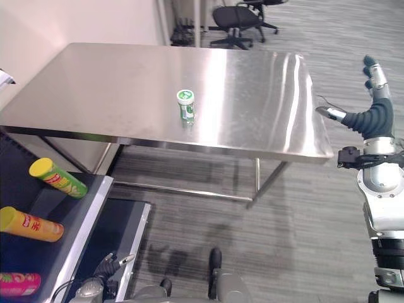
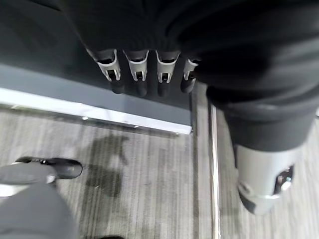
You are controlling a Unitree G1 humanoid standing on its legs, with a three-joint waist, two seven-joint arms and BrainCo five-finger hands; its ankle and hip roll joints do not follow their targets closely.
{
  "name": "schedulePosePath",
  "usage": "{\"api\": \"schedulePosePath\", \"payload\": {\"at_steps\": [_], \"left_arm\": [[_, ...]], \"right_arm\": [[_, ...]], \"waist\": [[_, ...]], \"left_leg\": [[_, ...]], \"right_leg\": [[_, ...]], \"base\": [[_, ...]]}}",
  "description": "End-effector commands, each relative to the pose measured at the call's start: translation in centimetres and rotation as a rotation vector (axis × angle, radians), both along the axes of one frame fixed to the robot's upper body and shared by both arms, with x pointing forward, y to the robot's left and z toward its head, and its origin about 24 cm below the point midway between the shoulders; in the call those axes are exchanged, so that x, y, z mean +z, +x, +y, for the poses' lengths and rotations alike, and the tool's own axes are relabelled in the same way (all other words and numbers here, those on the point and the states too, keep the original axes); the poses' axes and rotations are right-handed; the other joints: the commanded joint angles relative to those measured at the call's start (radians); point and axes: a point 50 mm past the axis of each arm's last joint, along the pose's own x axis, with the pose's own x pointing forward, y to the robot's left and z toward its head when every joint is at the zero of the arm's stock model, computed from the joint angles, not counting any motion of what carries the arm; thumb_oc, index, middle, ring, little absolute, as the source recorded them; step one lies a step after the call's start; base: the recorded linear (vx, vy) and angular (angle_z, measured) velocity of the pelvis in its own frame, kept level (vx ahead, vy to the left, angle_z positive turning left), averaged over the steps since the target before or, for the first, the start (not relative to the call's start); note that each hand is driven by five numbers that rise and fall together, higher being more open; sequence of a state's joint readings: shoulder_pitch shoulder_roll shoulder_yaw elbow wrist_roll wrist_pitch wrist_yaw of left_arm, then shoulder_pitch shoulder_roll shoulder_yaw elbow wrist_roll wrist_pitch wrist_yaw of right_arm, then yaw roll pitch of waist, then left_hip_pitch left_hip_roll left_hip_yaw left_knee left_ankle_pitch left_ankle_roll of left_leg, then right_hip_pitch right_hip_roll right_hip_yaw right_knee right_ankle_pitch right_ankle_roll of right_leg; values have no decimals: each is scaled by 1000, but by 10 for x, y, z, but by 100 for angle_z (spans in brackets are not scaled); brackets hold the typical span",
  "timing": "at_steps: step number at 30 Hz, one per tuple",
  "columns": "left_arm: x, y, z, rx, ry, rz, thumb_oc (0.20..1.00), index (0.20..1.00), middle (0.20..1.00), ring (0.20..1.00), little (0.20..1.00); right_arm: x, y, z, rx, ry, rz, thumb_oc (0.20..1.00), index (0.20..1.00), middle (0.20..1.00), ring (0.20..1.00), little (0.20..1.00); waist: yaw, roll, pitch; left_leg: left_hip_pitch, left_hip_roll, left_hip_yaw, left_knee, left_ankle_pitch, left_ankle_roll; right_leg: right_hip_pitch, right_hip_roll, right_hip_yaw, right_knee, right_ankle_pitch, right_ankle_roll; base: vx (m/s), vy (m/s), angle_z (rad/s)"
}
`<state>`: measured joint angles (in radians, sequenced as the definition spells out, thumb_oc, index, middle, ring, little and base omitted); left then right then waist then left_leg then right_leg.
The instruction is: Put the goods on the table back onto the shelves and tidy them up.
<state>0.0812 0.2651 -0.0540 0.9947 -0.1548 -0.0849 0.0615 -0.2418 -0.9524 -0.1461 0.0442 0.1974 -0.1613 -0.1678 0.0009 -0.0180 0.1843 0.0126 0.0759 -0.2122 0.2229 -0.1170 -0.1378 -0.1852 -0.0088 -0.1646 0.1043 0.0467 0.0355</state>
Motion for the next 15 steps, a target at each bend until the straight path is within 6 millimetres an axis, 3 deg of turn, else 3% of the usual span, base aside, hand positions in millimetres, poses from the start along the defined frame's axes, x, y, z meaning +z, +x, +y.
{"api": "schedulePosePath", "payload": {"at_steps": [1,2,5,6,7,8,9,10,13,15], "left_arm": [[9,5,15,19,23,-58,1000,1000,1000,1000,1000],[9,2,16,34,19,-57,1000,1000,1000,1000,1000],[7,-3,13,56,3,-46,1000,1000,1000,1000,1000],[5,-7,11,55,-11,-38,1000,1000,1000,1000,1000],[3,-12,8,43,-20,-21,1000,1000,1000,1000,1000],[3,-12,8,43,-20,-21,1000,1000,1000,1000,1000],[1,-16,7,31,-17,-5,1000,1000,1000,1000,1000],[1,-17,7,11,-14,5,1000,1000,1000,1000,1000],[-1,-19,6,-4,-10,14,1000,1000,1000,1000,1000],[-2,-24,6,-6,-8,33,1000,1000,1000,1000,1000]], "right_arm": [[23,7,22,133,-64,-39,1000,1000,1000,1000,1000],[19,10,25,147,-61,-13,1000,1000,1000,1000,1000],[10,20,27,158,-45,40,1000,1000,1000,1000,1000],[11,23,29,166,-52,56,1000,1000,1000,1000,1000],[11,25,31,178,-59,71,1000,1000,1000,1000,1000],[11,25,31,178,-59,71,1000,1000,1000,1000,1000],[10,28,32,187,-58,81,1000,1000,1000,1000,1000],[11,33,37,206,-58,86,1000,1000,1000,1000,1000],[7,42,43,232,-29,103,1000,1000,1000,1000,1000],[0,50,51,261,-10,138,1000,1000,1000,1000,1000]], "waist": [[41,-46,5],[49,-56,6],[70,-53,13],[81,-50,12],[90,-40,6],[89,-40,6],[96,-34,2],[112,-25,-8],[131,-13,-5],[139,3,-12]], "left_leg": [[-3,30,11,319,173,-46],[-24,35,34,364,203,-37],[-66,61,87,385,202,-12],[-87,62,100,337,176,-5],[-86,73,131,210,139,-8],[-86,73,131,209,139,-8],[-109,66,133,115,105,-18],[-164,36,119,-13,105,-32],[-219,-1,71,-85,147,-46],[-213,0,72,-114,149,-46]], "right_leg": [[103,-25,56,-7,-159,89],[116,-34,50,-6,-169,78],[148,-38,39,-1,-198,63],[162,-42,31,-3,-206,65],[183,-46,19,-6,-219,71],[183,-47,19,-6,-219,71],[193,-51,12,-10,-232,79],[205,-50,12,-16,-240,86],[247,-41,25,-26,-257,91],[273,-31,43,-23,-272,97]], "base": [[227,-319,8],[171,-238,-3],[131,-180,-2],[228,-76,-1],[227,-78,1],[225,-28,18],[215,-6,24],[221,-8,42],[205,4,29],[303,100,-8]]}}
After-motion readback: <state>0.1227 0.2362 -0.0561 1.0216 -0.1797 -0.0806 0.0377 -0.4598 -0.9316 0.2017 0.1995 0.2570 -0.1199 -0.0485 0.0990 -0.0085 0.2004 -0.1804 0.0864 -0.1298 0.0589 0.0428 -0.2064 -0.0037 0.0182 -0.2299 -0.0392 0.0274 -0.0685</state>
